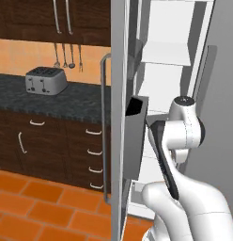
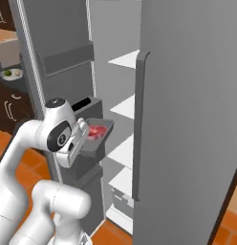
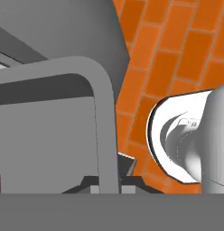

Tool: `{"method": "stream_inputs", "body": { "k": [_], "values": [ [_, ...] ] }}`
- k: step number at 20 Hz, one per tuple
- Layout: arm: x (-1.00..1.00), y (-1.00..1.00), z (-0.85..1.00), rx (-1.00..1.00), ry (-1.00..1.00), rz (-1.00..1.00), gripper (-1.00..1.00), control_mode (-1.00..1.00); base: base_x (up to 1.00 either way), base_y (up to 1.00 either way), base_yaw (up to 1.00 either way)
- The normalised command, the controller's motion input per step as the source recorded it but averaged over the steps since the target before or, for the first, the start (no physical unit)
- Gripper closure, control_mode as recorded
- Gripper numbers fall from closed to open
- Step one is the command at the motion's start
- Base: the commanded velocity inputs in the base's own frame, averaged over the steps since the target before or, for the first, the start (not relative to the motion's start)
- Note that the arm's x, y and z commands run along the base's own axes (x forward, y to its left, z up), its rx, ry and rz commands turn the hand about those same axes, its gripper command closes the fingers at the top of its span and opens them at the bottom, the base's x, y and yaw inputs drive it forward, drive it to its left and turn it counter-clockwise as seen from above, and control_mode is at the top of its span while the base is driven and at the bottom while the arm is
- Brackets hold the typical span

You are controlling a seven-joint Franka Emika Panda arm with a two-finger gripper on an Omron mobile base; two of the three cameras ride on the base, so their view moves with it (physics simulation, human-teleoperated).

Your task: Take the meat container that has the steak and place it on the second highest rack of the freezer. Then take the vegetable container that has the lime and potato and place it on the highest rack of the freezer.

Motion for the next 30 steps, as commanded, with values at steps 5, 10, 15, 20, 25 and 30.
{"method": "stream_inputs", "body": {
  "k": [5, 10, 15, 20, 25, 30],
  "values": [
    [0.0, 0.0, 0.0, 0.0, 0.0, 0.0, 1.0, 1.0, 0.52, -0.41, 0.09],
    [0.0, 0.0, 0.0, 0.0, 0.0, 0.0, 1.0, 1.0, 0.5, -0.04, 0.0],
    [0.0, 0.0, 0.0, 0.0, 0.0, 0.0, 1.0, 1.0, 0.54, 0.06, 0.0],
    [0.0, 0.0, 0.0, 0.0, 0.0, 0.0, 1.0, 1.0, 0.44, 0.21, -0.04],
    [0.0, 0.0, 0.0, 0.0, 0.0, 0.0, 1.0, 1.0, 0.14, 0.04, -0.01],
    [0.0, 0.0, 0.0, 0.0, 0.0, 0.0, 1.0, 1.0, -0.1, -0.31, 0.03]
  ]
}}
